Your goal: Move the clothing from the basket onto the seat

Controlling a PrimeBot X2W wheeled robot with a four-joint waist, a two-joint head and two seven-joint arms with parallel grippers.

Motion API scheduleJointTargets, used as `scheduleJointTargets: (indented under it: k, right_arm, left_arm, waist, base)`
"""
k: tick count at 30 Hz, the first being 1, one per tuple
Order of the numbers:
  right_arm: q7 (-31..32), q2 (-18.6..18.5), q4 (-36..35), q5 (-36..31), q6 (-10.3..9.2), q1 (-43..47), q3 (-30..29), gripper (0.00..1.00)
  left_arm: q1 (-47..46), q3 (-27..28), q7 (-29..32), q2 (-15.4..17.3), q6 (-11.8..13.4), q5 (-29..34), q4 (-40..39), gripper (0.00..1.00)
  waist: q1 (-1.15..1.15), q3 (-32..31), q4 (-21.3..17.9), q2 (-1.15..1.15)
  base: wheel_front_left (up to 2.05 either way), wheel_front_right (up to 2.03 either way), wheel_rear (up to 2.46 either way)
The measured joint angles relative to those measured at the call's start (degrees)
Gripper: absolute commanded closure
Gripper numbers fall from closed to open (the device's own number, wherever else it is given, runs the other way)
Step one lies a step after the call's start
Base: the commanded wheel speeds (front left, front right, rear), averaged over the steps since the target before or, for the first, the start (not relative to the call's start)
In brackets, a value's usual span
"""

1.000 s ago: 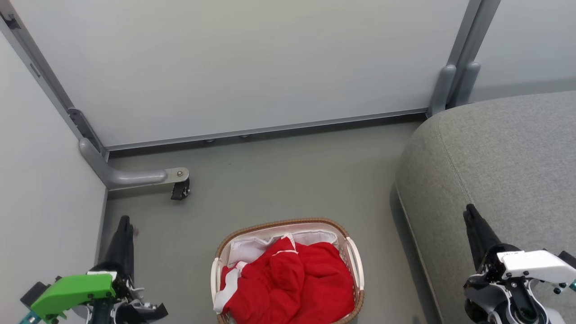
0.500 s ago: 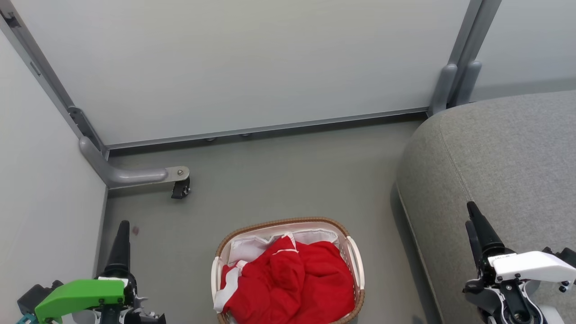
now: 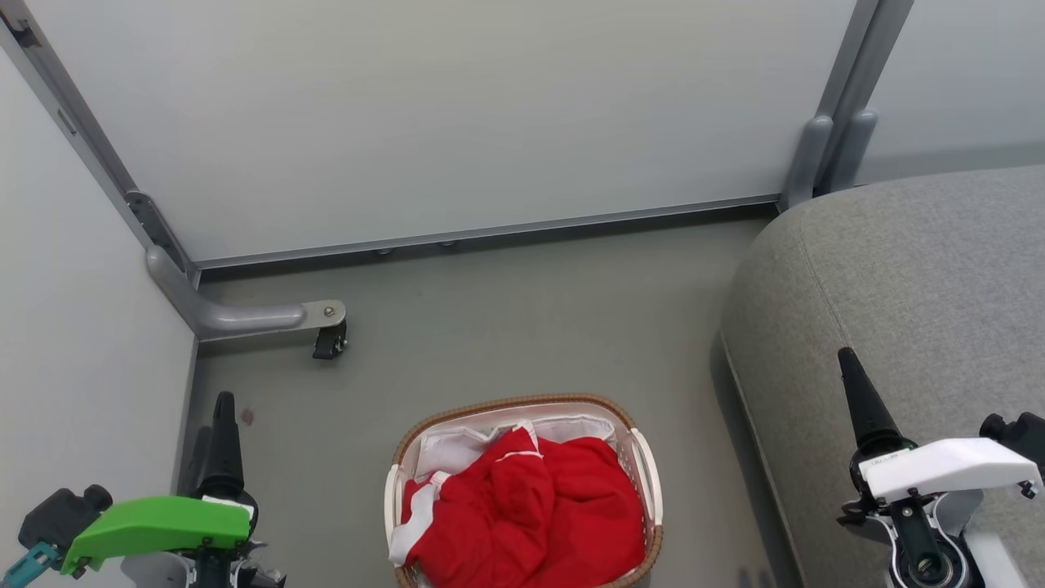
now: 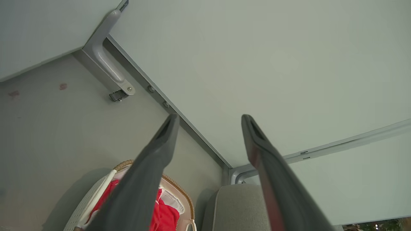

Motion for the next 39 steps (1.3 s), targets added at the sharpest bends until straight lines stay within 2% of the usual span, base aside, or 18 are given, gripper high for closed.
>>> scheduleJointTargets:
  k: [17,39]
  right_arm:
    - [-3.5,-1.3,-0.9,-15.3,0.0,-0.6,3.2,0.0]
    - [-7.1,-1.8,-1.0,-30.6,0.0,-0.6,5.0,0.0]
  left_arm:
    - [0.1,-2.7,-3.5,0.9,0.6,16.8,-0.1,0.0]
    - [1.2,-4.9,-7.1,2.1,2.5,31.7,0.3,0.0]
  waist:
    - [0.0,0.1,0.1,0.0]
    - [0.0,-0.5,-0.2,0.0]
  base:
    - [0.0,0.0,0.0]
    - [0.0,0.0,0.0]
